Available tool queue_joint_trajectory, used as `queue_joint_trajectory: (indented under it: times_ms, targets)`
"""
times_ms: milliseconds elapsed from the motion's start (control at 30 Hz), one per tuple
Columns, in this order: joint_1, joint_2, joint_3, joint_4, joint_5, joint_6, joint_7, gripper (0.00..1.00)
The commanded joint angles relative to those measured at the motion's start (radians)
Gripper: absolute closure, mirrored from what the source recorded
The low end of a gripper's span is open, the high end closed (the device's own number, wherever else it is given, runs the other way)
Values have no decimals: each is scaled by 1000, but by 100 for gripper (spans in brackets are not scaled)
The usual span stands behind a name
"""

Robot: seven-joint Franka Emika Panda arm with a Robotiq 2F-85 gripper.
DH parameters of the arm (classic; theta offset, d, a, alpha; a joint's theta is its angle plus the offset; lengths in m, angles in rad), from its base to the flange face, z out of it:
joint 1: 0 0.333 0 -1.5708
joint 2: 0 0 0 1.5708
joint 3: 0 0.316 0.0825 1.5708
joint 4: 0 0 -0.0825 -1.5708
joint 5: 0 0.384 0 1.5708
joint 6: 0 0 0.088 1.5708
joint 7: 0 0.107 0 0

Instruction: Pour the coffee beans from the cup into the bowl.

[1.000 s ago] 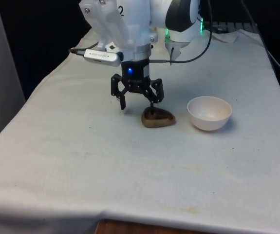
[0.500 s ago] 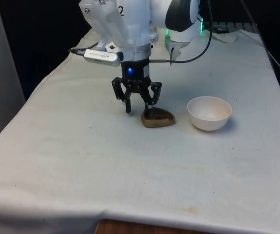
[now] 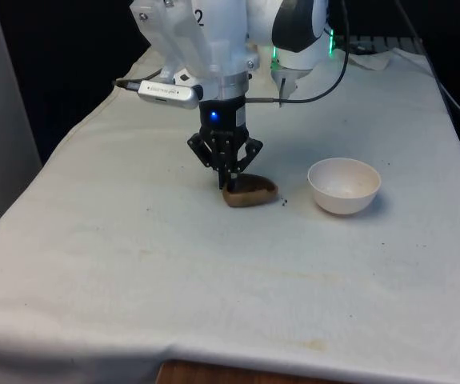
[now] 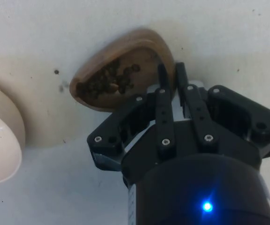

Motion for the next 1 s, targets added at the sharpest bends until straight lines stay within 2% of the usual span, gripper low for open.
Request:
queue_joint_trajectory:
  times_ms: [0, 100, 133, 167, 367, 400, 433, 667, 700, 733, 767, 967]
  targets:
    - [2, -8, -2, -7, 0, 0, 3, 100]
    - [6, -23, -4, -13, -3, -6, 5, 100]
    - [1, -9, 0, -2, 0, -1, 0, 100]
    - [6, -29, -5, -15, -3, -8, 6, 100]
    - [14, -82, -10, -41, -13, -31, 13, 100]
    - [4, -73, 0, -35, -2, -28, 0, 100]
    - [15, -88, -10, -44, -15, -32, 14, 100]
    - [22, -143, -14, -71, -39, -48, 29, 100]
    - [20, -150, -13, -76, -39, -49, 27, 100]
    - [9, -140, 0, -66, -21, -49, 11, 100]
    - [19, -156, -12, -80, -38, -50, 25, 100]
    - [18, -201, -9, -111, -35, -52, 22, 100]
